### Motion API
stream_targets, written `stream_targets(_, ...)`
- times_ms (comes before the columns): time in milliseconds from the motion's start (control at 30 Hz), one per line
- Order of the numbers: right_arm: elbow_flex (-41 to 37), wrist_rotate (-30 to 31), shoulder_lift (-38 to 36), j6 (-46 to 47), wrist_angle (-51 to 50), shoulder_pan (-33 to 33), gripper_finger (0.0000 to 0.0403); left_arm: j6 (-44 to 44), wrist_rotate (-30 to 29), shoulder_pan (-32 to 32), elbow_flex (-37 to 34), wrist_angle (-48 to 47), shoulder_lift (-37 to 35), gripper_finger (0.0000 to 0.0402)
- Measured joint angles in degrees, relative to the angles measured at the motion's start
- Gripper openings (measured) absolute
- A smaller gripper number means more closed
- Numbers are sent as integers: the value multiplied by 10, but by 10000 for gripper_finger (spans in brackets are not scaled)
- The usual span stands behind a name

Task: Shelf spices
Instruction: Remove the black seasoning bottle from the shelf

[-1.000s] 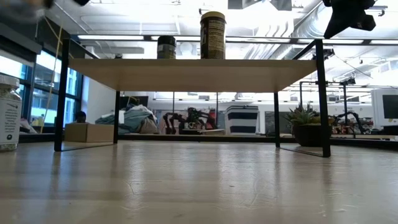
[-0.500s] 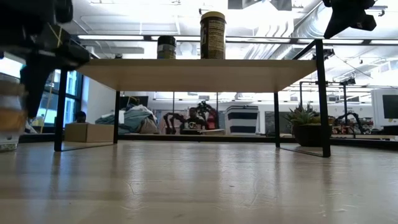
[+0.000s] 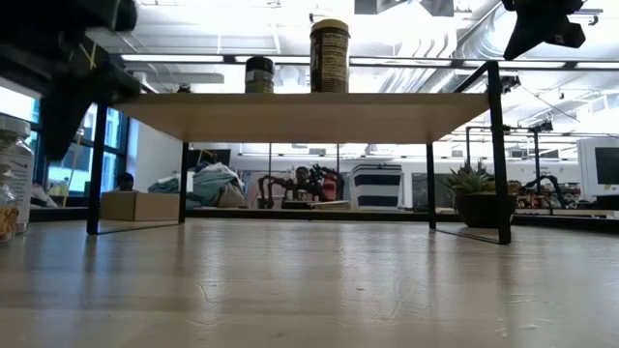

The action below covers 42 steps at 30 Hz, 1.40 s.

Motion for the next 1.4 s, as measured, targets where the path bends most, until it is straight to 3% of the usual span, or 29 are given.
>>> stream_targets(100,0,0,0,-1,0,0,0,5,-25,14,56,-79,-34,260)
stream_targets(300,0,0,0,0,0,0,0,43,-139,67,215,-185,-85,261)
stream_targets(600,0,0,0,10,0,0,0,257,-160,274,376,-186,-24,262)
stream_targets(767,0,-11,0,14,0,0,0,345,-110,386,471,-202,49,262)
stream_targets(933,0,-13,0,14,0,0,0,388,-40,412,563,-269,108,262)
stream_targets(1000,0,-13,0,14,0,0,0,371,-5,423,573,-276,122,262)
stream_targets(1233,0,-10,0,14,0,0,0,384,-19,460,573,-290,155,262)
stream_targets(1400,0,-10,0,14,0,0,0,383,3,475,571,-315,160,262)
